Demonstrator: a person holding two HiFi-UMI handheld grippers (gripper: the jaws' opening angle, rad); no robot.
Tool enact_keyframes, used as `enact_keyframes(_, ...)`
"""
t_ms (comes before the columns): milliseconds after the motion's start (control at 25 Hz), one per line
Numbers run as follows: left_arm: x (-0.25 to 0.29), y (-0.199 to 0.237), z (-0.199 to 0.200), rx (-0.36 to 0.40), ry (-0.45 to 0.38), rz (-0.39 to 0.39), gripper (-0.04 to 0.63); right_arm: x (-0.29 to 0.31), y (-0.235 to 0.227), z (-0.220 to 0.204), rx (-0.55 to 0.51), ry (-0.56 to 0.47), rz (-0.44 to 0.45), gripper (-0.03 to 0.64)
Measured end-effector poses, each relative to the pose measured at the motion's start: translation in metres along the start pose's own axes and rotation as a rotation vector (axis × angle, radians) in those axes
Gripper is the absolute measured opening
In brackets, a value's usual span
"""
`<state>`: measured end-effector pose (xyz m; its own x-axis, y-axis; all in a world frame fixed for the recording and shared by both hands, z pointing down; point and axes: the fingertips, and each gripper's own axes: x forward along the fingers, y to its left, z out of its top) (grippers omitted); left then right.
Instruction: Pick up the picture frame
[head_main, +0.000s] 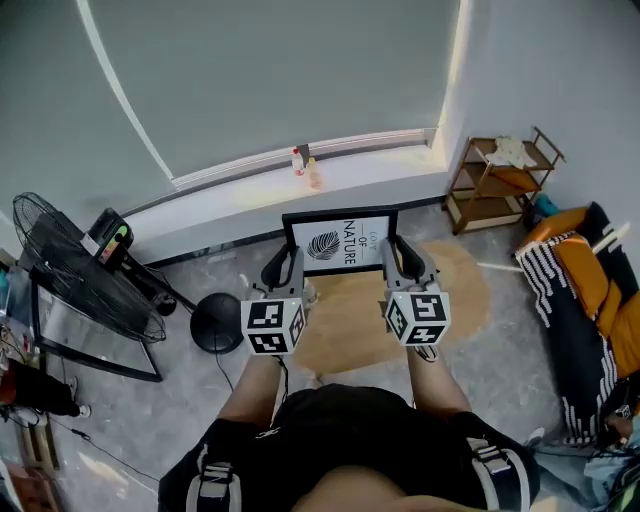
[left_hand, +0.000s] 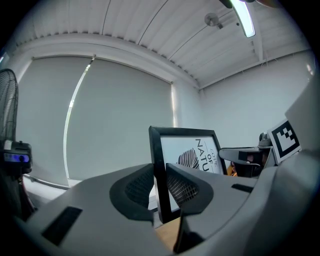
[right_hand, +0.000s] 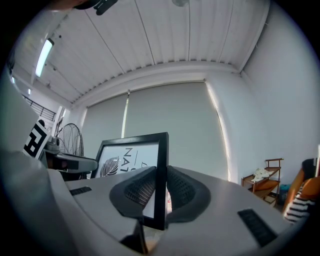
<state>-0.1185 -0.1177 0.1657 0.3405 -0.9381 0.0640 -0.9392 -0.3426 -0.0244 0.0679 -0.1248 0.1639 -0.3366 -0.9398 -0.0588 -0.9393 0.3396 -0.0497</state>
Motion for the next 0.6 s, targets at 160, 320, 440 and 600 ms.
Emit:
enact_keyframes(160, -0.005, -0.002, 0.000, -0.003, 0.002, -0.009, 0.091, -0.005, 0.001, -0.001, 0.007, 0.009, -0.002, 0.081)
enact_keyframes(320, -0.011, 0.000, 0.004, -0.006, 0.001, -0.017, 0.091, -0.007, 0.006, -0.001, 0.023, 0.011, -0.011, 0.081)
enact_keyframes(440, -0.016, 0.005, 0.003, -0.008, -0.005, -0.023, 0.091, -0.009, 0.013, -0.002, 0.023, 0.008, -0.012, 0.081)
enact_keyframes(600, -0.025, 0.011, -0.005, -0.017, -0.006, -0.027, 0.091, -0.012, 0.023, -0.008, 0.022, 0.009, -0.015, 0.081)
